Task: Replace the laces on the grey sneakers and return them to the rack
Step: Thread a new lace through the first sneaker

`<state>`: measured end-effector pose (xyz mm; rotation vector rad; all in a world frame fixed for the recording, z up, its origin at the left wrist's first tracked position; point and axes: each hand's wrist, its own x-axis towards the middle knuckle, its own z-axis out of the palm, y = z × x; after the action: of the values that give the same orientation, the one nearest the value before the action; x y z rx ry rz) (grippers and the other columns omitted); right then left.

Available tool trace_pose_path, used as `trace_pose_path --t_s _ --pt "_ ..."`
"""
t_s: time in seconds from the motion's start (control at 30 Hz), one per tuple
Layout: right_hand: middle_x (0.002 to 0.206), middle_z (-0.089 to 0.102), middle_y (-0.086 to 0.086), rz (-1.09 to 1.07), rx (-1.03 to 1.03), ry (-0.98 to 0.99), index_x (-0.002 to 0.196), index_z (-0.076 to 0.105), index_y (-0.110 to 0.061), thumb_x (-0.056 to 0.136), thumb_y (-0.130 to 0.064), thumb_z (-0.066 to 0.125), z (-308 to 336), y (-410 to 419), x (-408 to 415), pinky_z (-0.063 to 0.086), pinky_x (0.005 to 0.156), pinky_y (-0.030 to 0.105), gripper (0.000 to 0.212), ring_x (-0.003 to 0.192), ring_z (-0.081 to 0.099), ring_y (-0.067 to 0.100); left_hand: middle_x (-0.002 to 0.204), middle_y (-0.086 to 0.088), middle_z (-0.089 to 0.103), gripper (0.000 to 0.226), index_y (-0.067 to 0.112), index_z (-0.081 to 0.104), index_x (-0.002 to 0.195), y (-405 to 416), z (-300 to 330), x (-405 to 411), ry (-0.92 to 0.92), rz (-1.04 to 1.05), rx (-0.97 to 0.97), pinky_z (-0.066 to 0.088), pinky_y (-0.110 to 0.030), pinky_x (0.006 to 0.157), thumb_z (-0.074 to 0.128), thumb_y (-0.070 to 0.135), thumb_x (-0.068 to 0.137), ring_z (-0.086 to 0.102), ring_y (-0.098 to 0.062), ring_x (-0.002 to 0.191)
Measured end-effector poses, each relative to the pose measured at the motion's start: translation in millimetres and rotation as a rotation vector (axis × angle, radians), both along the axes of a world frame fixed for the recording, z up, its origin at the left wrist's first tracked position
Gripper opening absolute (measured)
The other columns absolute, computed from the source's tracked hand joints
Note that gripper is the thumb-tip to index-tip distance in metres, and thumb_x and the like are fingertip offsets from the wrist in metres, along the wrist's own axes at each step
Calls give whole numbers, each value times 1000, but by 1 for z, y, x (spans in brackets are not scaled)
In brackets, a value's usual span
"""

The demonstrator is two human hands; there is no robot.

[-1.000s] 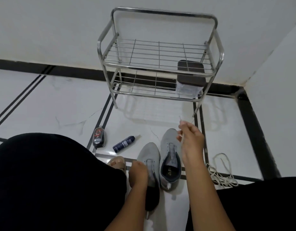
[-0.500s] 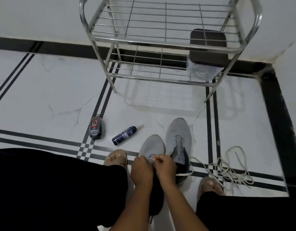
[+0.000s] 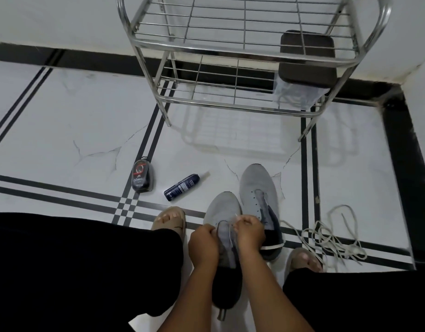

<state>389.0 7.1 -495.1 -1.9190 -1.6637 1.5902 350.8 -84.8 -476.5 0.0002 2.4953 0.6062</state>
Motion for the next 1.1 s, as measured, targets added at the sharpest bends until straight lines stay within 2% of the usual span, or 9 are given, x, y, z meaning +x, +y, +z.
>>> trace_pose_path --t_s 0.13,0.23,0.33,0.47,0.6,0.7,0.8,0.97,1.1 --pt "84 69 0 334 96 -63 74 70 -24 83 -21 70 -3 -11 15 52 73 26 10 80 66 19 99 -1 71 20 20 70 92 -7 1 5 -32 38 6 35 -22 65 51 23 90 64 -21 88" --pt "93 65 0 527 214 -168 79 73 -24 84 -25 69 -4 -22 21 51 77 32 6 88 62 21 99 -1 70 20 20 70 92 -8 5 7 -32 53 12 34 -21 64 50 21 91 58 -17 80" --pt "97 65 1 588 290 -188 81 72 -22 85 -23 68 -3 -21 21 50 79 35 6 93 59 24 98 -1 70 20 19 70 92 -7 8 11 -23 41 13 33 -19 64 51 21 91 52 -14 75" --pt "98 64 0 644 356 -247 82 70 -23 87 -25 63 -2 -21 21 49 78 34 8 95 57 23 94 -2 69 22 19 71 93 -3 11 15 -33 1 3 37 -23 64 49 20 92 61 -19 81" --pt "101 60 -3 779 478 -386 87 66 -27 89 -29 53 -2 -23 22 41 82 33 14 99 52 20 78 2 65 23 18 69 81 -1 11 16 -31 -27 -21 42 -28 60 48 16 89 55 -15 67" --pt "97 59 -1 752 504 -383 83 68 -24 87 -25 54 -4 -26 20 40 82 34 14 96 52 21 72 4 61 24 16 66 75 0 12 18 -26 -49 -32 42 -29 59 46 14 88 55 -16 65" --pt "90 59 -3 830 580 -378 77 67 -22 84 -21 60 -7 -27 20 40 79 34 10 88 54 21 74 0 62 25 14 61 71 2 13 21 -21 -86 -38 40 -30 56 44 11 88 57 -17 66" --pt "73 59 -8 987 716 -349 62 64 -27 69 -24 75 -9 -27 24 43 66 34 13 69 57 17 65 6 49 24 18 60 73 -5 14 19 -20 -101 -61 36 -26 57 43 9 88 51 -15 64" --pt "67 57 -9 956 729 -336 58 62 -27 59 -24 82 -6 -25 26 41 61 31 20 64 55 15 77 2 61 24 16 66 80 -4 14 18 1 -173 -59 41 -26 60 45 10 88 54 -16 69"
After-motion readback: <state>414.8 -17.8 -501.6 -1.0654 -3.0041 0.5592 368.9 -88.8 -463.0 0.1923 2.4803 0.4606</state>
